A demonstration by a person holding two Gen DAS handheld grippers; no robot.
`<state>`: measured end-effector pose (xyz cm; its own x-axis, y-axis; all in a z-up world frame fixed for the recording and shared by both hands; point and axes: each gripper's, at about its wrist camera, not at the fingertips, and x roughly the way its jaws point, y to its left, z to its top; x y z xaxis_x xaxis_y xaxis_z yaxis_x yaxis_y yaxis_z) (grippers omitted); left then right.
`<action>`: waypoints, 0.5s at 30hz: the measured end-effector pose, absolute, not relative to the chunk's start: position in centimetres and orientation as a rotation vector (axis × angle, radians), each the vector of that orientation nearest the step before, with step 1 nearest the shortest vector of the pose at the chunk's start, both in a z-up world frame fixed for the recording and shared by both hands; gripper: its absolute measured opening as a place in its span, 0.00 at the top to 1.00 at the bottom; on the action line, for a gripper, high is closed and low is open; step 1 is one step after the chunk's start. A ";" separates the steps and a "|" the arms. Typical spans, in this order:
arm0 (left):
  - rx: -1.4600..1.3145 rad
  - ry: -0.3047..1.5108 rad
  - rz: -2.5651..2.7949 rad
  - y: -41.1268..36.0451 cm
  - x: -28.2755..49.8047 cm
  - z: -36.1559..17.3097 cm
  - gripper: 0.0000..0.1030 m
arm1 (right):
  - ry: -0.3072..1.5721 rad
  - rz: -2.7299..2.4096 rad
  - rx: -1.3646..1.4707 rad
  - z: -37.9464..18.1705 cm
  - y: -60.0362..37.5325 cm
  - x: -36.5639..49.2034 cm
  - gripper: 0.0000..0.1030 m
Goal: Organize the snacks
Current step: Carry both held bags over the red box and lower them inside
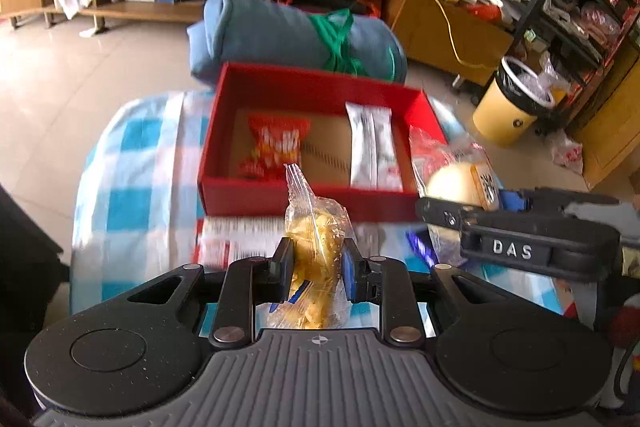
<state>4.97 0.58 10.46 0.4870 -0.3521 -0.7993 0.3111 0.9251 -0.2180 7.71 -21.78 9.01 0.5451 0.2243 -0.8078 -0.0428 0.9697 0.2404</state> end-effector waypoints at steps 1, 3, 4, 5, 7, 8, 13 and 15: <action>-0.045 0.974 -0.403 0.4 5.4 10.7 0.70 | 0.976 0.154 0.206 9.2 -22.0 8.0 0.48; -0.041 0.959 -0.401 0.2 6.1 11.1 0.69 | 0.966 0.147 0.212 9.5 -22.3 8.5 0.48; -0.039 0.951 -0.400 0.0 6.6 11.3 0.69 | 0.961 0.143 0.214 9.6 -22.5 8.9 0.48; -0.038 0.944 -0.400 -0.2 7.0 11.4 0.69 | 0.958 0.139 0.216 9.7 -22.6 9.2 0.48; -0.042 0.935 -0.403 -0.5 7.8 11.4 0.69 | 0.952 0.133 0.217 9.8 -22.9 9.9 0.48; -0.045 0.932 -0.404 -0.7 8.3 11.5 0.69 | 0.951 0.131 0.218 9.8 -23.0 10.3 0.48; -0.056 0.907 -0.402 -1.7 10.6 11.7 0.69 | 0.941 0.118 0.225 9.9 -23.5 12.2 0.48; -0.057 0.901 -0.398 -2.0 11.3 11.7 0.69 | 0.938 0.114 0.226 9.8 -23.6 13.0 0.48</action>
<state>11.33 -1.98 11.68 0.5527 -0.3602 -0.7515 0.3129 0.9255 -0.2135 13.04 -23.58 9.80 0.5873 0.1949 -0.7855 0.0005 0.9705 0.2412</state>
